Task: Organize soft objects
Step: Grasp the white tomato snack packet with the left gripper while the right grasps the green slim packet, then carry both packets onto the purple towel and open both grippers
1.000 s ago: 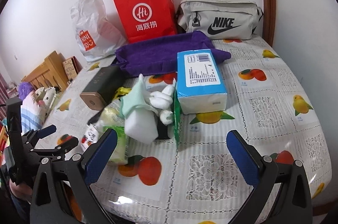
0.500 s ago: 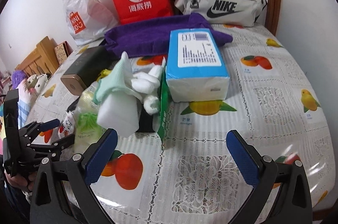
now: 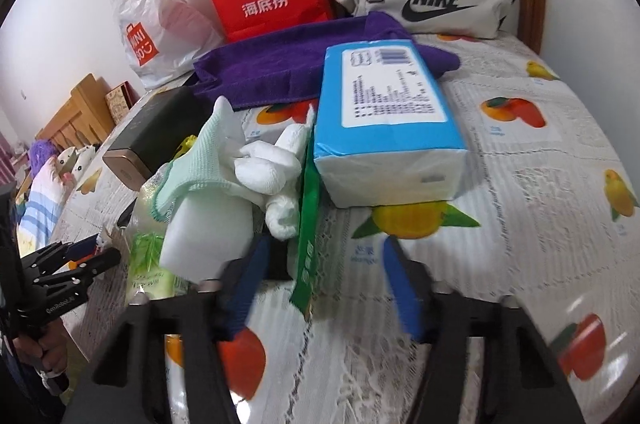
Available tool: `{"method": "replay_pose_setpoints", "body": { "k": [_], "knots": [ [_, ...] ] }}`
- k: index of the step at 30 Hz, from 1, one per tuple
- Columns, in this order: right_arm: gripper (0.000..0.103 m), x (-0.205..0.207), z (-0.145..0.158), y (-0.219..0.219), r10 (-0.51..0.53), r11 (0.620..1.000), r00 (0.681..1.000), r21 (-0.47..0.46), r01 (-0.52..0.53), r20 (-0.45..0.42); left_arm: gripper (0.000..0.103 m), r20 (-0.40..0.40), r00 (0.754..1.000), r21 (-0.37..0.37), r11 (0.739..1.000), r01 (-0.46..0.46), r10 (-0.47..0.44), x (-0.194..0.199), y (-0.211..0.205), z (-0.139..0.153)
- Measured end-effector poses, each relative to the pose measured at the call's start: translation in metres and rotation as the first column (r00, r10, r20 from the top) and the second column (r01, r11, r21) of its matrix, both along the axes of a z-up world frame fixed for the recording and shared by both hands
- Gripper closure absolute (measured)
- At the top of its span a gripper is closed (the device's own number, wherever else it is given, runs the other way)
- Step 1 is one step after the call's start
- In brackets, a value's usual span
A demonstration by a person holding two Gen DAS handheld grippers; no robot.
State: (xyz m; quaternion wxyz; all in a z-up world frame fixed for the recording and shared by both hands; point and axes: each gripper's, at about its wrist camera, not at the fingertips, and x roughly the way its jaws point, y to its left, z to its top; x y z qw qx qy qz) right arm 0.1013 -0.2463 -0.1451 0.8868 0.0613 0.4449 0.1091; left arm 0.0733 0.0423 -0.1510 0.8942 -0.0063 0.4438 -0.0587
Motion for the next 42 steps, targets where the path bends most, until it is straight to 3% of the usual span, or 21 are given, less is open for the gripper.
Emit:
{"method": "replay_pose_setpoints", "body": {
  "k": [1, 2, 7, 15, 19, 23, 28, 42],
  "knots": [
    [0.082, 0.003, -0.003, 0.001, 0.008, 1.000, 1.000, 0.001, -0.008, -0.005, 0.058, 0.001, 1.000, -0.010, 1.000, 0.000, 0.001, 0.001, 0.001, -0.001],
    [0.089, 0.006, -0.009, 0.004, 0.024, 1.000, 0.999, 0.000, -0.024, -0.023, 0.058, 0.003, 1.000, -0.008, 1.000, -0.002, 0.002, 0.001, 0.001, -0.001],
    [0.097, -0.008, -0.005, 0.005, 0.045, 0.999, 0.999, -0.025, -0.045, 0.007, 0.059, 0.007, 1.000, 0.000, 1.000, -0.004, 0.004, 0.001, 0.001, -0.002],
    [0.095, -0.031, 0.001, -0.014, 0.045, 0.999, 0.999, -0.002, -0.045, 0.021, 0.059, 0.008, 1.000, 0.014, 1.000, -0.017, 0.016, 0.000, -0.002, -0.002],
    [0.086, -0.016, 0.001, -0.009, 0.054, 0.997, 0.997, 0.046, -0.056, 0.053, 0.058, -0.001, 0.999, 0.005, 0.999, -0.035, 0.035, 0.001, 0.000, 0.000],
    [0.086, 0.004, -0.003, -0.003, 0.037, 0.998, 0.997, 0.042, -0.039, 0.066, 0.058, -0.005, 0.999, 0.032, 0.998, -0.047, 0.047, 0.002, 0.000, 0.000],
    [0.097, 0.011, -0.011, 0.000, 0.048, 0.997, 0.996, 0.059, -0.052, 0.077, 0.058, -0.002, 0.997, 0.023, 0.997, -0.072, 0.072, 0.002, 0.004, 0.001],
    [0.098, -0.059, 0.009, -0.024, 0.030, 1.000, 0.994, 0.004, -0.031, 0.101, 0.059, 0.029, 0.996, 0.001, 0.996, -0.086, 0.086, -0.008, 0.005, 0.014]
  ]
}}
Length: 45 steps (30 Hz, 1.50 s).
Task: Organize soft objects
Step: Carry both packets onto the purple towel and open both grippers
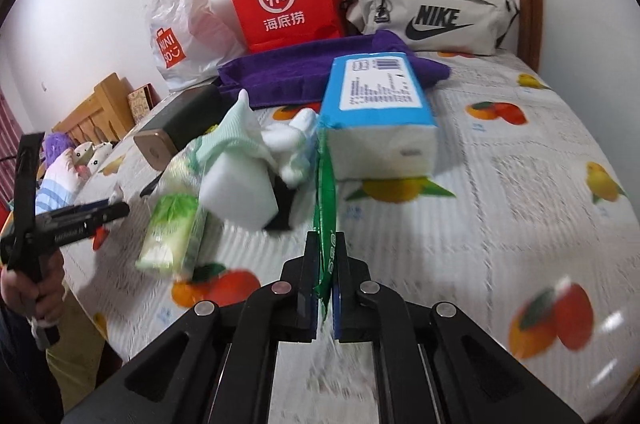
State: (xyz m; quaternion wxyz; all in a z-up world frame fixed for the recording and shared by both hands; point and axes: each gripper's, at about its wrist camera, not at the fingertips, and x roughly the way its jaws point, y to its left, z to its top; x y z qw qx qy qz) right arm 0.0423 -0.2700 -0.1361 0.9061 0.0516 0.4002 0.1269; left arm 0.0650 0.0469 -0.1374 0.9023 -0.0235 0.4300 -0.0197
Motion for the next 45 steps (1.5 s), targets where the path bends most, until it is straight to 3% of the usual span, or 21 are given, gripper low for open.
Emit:
{"method": "replay_pose_setpoints", "body": {
  "k": [9, 22, 35, 45],
  "knots": [
    [0.098, -0.019, 0.016, -0.020, -0.056, 0.998, 0.998, -0.003, 0.057, 0.025, 0.059, 0.042, 0.999, -0.008, 1.000, 0.003, -0.003, -0.007, -0.002, 0.027],
    [0.098, 0.003, 0.062, -0.017, -0.046, 0.999, 0.996, -0.011, 0.047, 0.071, 0.059, 0.070, 0.998, -0.006, 1.000, -0.006, 0.006, 0.012, -0.011, 0.073],
    [0.098, 0.072, 0.102, -0.006, -0.016, 1.000, 0.994, -0.003, 0.017, 0.110, 0.059, 0.087, 0.996, -0.005, 1.000, -0.011, 0.011, 0.065, -0.020, 0.108],
    [0.098, 0.134, 0.100, 0.006, 0.008, 1.000, 0.997, -0.005, -0.007, 0.080, 0.059, 0.075, 0.997, -0.008, 1.000, -0.010, 0.011, 0.114, -0.019, 0.114]
  ]
}}
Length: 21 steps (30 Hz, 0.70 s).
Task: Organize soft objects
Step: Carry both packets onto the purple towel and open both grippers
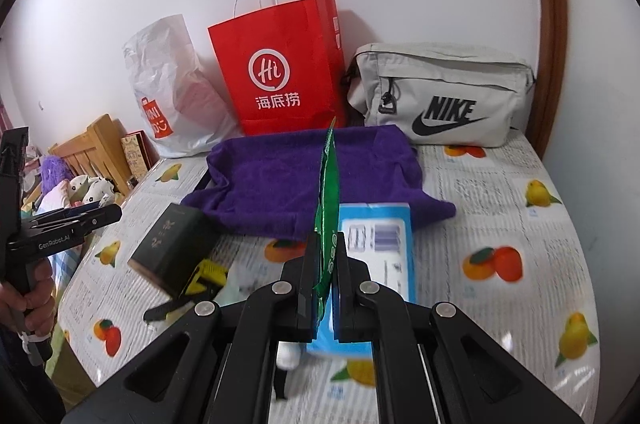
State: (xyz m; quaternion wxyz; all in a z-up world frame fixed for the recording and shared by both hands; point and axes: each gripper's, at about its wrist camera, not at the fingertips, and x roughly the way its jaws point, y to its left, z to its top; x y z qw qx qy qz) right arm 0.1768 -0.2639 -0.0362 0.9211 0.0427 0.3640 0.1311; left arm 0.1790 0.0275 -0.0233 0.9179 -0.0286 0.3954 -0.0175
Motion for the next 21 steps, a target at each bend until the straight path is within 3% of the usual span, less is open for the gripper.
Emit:
{"method": "replay_pose_setpoints", "body": {
  "k": [16, 21],
  "knots": [
    [0.098, 0.118, -0.029, 0.010, 0.022, 0.999, 0.999, -0.025, -0.024, -0.047, 0.059, -0.054, 0.998, -0.019, 0.999, -0.027, 0.026, 0.083, 0.007, -0.024],
    [0.098, 0.152, -0.049, 0.005, 0.008, 1.000, 0.997, -0.020, -0.010, -0.082, 0.059, -0.065, 0.998, 0.019, 1.000, -0.016, 0.018, 0.110, 0.003, -0.029]
  ]
}}
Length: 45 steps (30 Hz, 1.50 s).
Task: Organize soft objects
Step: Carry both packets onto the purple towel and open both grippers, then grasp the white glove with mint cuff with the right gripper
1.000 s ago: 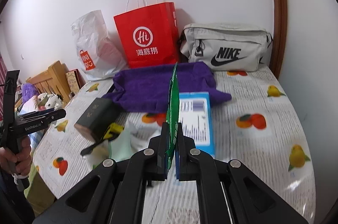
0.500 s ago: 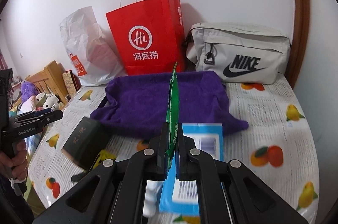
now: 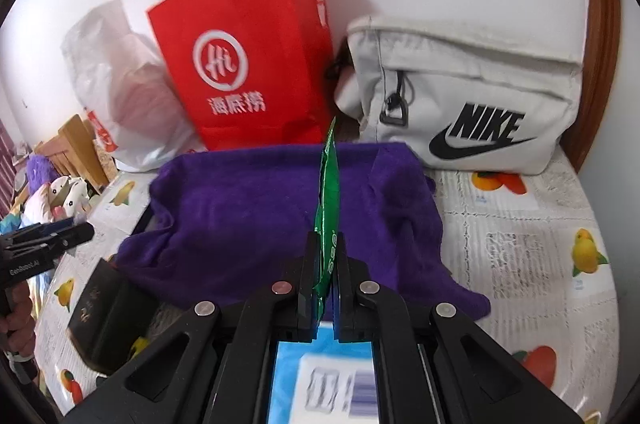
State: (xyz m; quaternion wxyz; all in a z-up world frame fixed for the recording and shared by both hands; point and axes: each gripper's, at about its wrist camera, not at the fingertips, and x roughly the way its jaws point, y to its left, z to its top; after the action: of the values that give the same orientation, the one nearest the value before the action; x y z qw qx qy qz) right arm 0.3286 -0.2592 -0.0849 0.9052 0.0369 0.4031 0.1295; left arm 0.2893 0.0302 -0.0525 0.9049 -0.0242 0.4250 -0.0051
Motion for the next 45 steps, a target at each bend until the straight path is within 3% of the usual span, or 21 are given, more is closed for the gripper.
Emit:
{"method": "replay_pose_setpoints", "body": {
  "k": [5, 15, 26, 29, 31, 35, 42, 45],
  "knots": [
    [0.098, 0.030, -0.023, -0.006, -0.013, 1.000, 0.997, 0.018, 0.014, -0.081, 0.059, -0.025, 1.000, -0.010, 1.000, 0.005, -0.005, 0.025, -0.003, -0.008],
    [0.097, 0.046, -0.049, -0.004, 0.029, 1.000, 0.985, 0.005, -0.029, -0.172, 0.059, -0.089, 0.996, -0.010, 1.000, 0.021, -0.021, 0.074, -0.020, -0.031],
    [0.092, 0.050, -0.053, 0.001, 0.051, 0.998, 0.982, -0.035, -0.058, -0.181, 0.057, -0.163, 0.986, -0.047, 0.999, 0.005, -0.013, 0.116, -0.022, -0.055],
    [0.075, 0.050, -0.053, 0.002, 0.057, 0.997, 0.982, -0.039, -0.065, -0.181, 0.057, -0.170, 0.985, -0.049, 0.999, 0.004, -0.012, 0.120, -0.022, -0.057],
    [0.056, 0.049, -0.051, 0.002, 0.052, 0.997, 0.984, -0.048, -0.060, -0.169, 0.057, -0.172, 0.985, -0.045, 0.999, 0.000, -0.008, 0.122, -0.023, -0.059],
    [0.047, 0.044, -0.042, 0.001, 0.046, 0.996, 0.991, -0.073, -0.055, -0.124, 0.055, -0.174, 0.985, -0.063, 0.998, -0.011, 0.000, 0.124, -0.021, -0.061],
    [0.027, 0.032, -0.027, 0.001, 0.017, 0.992, 0.997, -0.123, -0.026, -0.072, 0.033, -0.157, 0.988, -0.089, 0.996, 0.000, -0.014, 0.120, -0.022, -0.052],
    [0.024, 0.023, -0.020, 0.000, -0.006, 0.991, 0.998, -0.135, -0.004, -0.068, 0.033, -0.147, 0.989, -0.081, 0.997, 0.003, -0.015, 0.114, -0.022, -0.046]
  ]
}}
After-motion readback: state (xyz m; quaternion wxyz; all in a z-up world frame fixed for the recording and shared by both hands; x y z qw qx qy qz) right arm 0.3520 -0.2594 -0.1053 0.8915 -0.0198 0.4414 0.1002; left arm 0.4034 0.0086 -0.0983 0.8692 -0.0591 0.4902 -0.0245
